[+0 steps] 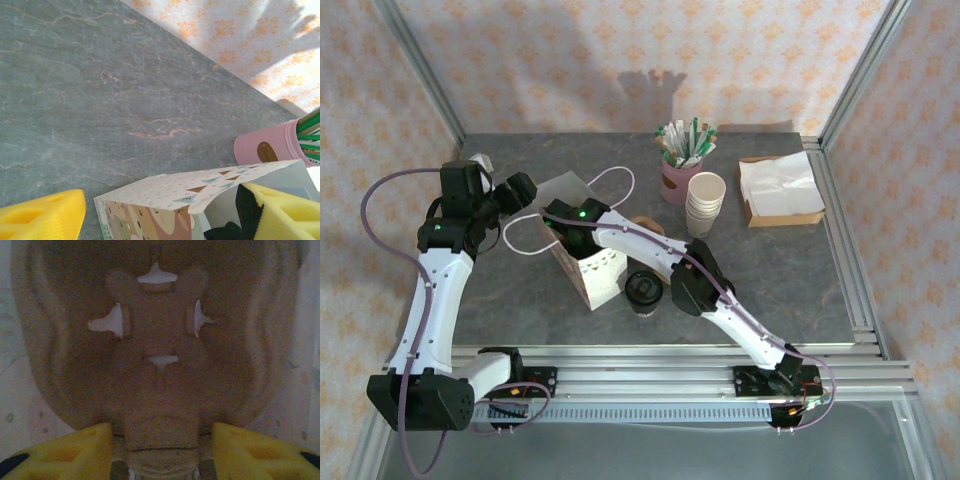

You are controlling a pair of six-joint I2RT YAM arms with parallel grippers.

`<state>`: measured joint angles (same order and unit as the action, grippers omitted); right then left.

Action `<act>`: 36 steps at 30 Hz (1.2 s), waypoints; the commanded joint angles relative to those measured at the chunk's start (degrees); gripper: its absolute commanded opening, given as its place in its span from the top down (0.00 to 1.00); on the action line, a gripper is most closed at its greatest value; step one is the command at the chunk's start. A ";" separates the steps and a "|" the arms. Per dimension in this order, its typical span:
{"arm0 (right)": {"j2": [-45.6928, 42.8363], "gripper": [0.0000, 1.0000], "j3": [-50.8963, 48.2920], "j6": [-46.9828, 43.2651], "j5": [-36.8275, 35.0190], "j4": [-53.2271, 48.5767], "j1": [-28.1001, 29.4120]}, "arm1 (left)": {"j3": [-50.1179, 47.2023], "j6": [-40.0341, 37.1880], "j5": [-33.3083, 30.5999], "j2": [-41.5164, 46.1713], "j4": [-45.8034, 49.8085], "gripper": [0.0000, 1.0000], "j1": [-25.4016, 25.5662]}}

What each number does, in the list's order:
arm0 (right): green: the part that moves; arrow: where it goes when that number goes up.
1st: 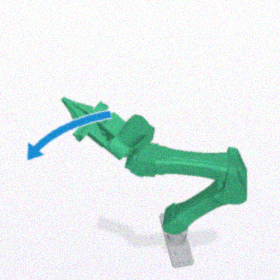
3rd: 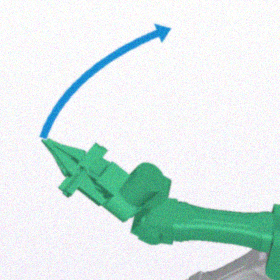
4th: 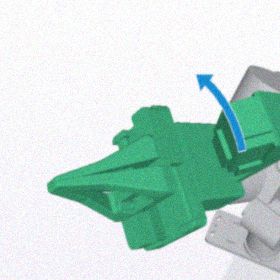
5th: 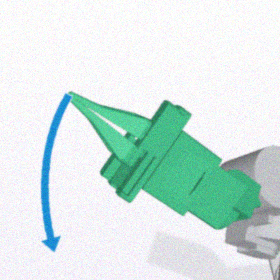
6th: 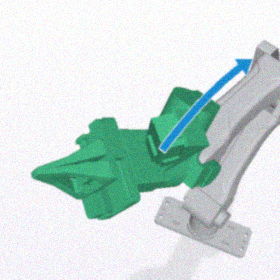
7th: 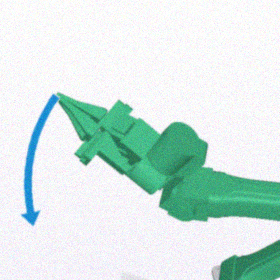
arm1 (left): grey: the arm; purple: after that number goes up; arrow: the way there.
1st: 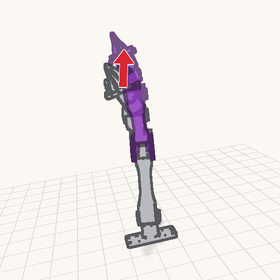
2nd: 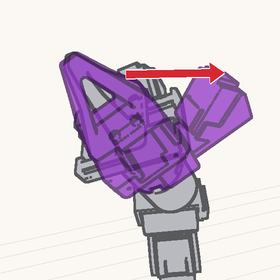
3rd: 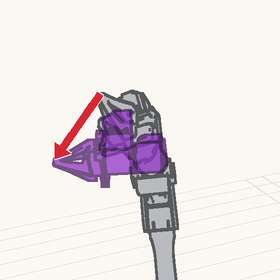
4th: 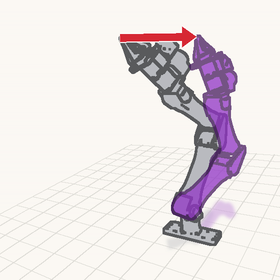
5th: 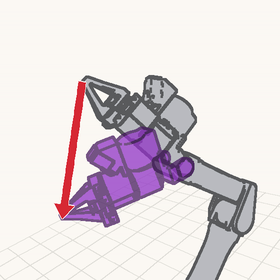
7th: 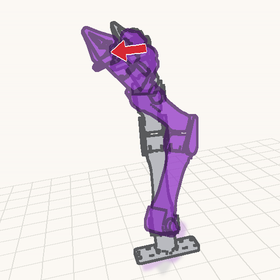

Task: Pack the takeout coffee

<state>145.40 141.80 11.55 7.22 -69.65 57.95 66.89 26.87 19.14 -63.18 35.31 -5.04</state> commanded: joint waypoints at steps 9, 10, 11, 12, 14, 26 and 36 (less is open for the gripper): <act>-5.71 0.44 7.12 0.81 -4.60 -4.95 0.45 | -0.80 -1.21 0.49 -0.91 -0.15 0.20 -0.41; -6.19 0.44 7.49 0.92 -4.43 -5.19 0.48 | -0.80 -1.29 0.40 -0.98 0.02 0.20 -0.36; -6.59 0.44 7.81 1.02 -4.26 -5.31 0.49 | -0.80 -1.32 0.30 -0.95 0.00 0.20 -0.37; -7.23 0.44 8.09 1.02 -3.95 -5.30 0.49 | -0.84 -1.30 0.22 -0.88 -0.06 0.20 -0.41; -8.51 0.44 8.88 1.01 -3.86 -5.48 0.57 | -0.89 -1.30 0.26 -0.82 -0.18 0.20 -0.40; -17.97 0.43 10.87 -1.03 -5.40 -5.04 1.45 | -1.06 -1.48 0.12 -1.00 -0.28 0.20 -0.37; -25.85 0.43 10.53 -2.40 -7.43 -5.53 2.12 | -1.08 -1.88 0.05 -1.60 -0.14 0.20 -0.41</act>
<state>123.46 151.11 10.31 2.50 -73.32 59.33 66.26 26.44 19.11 -64.55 35.31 -5.04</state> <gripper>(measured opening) 0.572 0.800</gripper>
